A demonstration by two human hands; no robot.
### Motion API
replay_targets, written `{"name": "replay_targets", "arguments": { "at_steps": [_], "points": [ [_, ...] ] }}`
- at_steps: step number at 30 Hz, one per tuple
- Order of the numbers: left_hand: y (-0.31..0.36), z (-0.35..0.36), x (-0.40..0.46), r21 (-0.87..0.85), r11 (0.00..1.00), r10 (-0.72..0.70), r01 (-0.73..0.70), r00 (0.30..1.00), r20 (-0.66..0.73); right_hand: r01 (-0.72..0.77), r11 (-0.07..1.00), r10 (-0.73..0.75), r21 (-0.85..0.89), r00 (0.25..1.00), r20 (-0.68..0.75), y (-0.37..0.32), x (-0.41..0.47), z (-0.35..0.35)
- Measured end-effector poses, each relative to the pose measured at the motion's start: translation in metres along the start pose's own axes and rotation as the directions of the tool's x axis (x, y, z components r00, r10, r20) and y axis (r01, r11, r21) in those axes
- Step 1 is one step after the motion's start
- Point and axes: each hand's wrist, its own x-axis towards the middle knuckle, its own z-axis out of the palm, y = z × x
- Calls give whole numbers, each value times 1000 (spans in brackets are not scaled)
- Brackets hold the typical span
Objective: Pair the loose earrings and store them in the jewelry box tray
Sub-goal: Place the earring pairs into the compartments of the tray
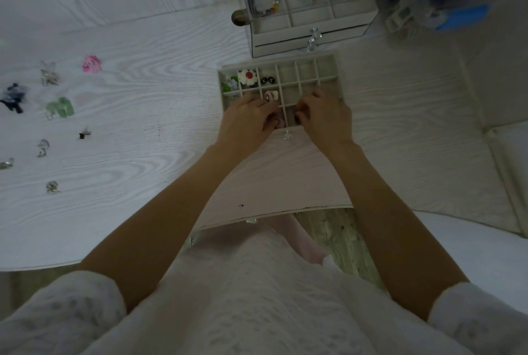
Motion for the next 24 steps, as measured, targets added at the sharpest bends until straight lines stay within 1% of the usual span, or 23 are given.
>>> {"name": "replay_targets", "arguments": {
  "at_steps": [3, 7, 9, 11, 14, 16, 17, 19, 21, 24],
  "points": [
    [0, 1, -1, -14, 1000, -6, 6, 1000, 0, -12, 1000, 12, -16, 1000, -3, -2, 2, -3],
    [2, 1, -3, -30, 1000, -4, 3, 1000, -21, -19, 999, 20, 32, 1000, -2, -3, -2, -1],
    [4, -2, -5, -61, 998, -13, 10, 998, -56, 38, 998, -35, 52, 997, -63, -6, -7, -1],
    [3, -9, -15, -97, 995, -50, 38, 992, -117, 134, 988, -122, 82, 984, -132, -16, -13, -2],
    [-9, -25, -44, -159, 980, -156, 122, 963, -220, 246, 967, -227, 68, 951, -211, -45, -23, 3],
    [-24, -37, -73, -207, 952, -276, 228, 929, -247, 309, 947, -291, 83, 940, -177, -69, -26, 11],
    [-37, -44, -91, -219, 929, -348, 297, 904, -249, 347, 931, -333, 110, 934, -128, -86, -27, 17],
    [-59, -52, -121, -258, 866, -481, 428, 854, -197, 391, 906, -395, 161, 918, -4, -112, -29, 27],
    [-88, -61, -155, -278, 768, -626, 577, 768, -134, 432, 871, -466, 235, 878, 112, -146, -28, 40],
    [-124, -68, -194, -330, 618, -771, 713, 632, -80, 352, 841, -477, 411, 841, 256, -187, -20, 61]
  ]
}}
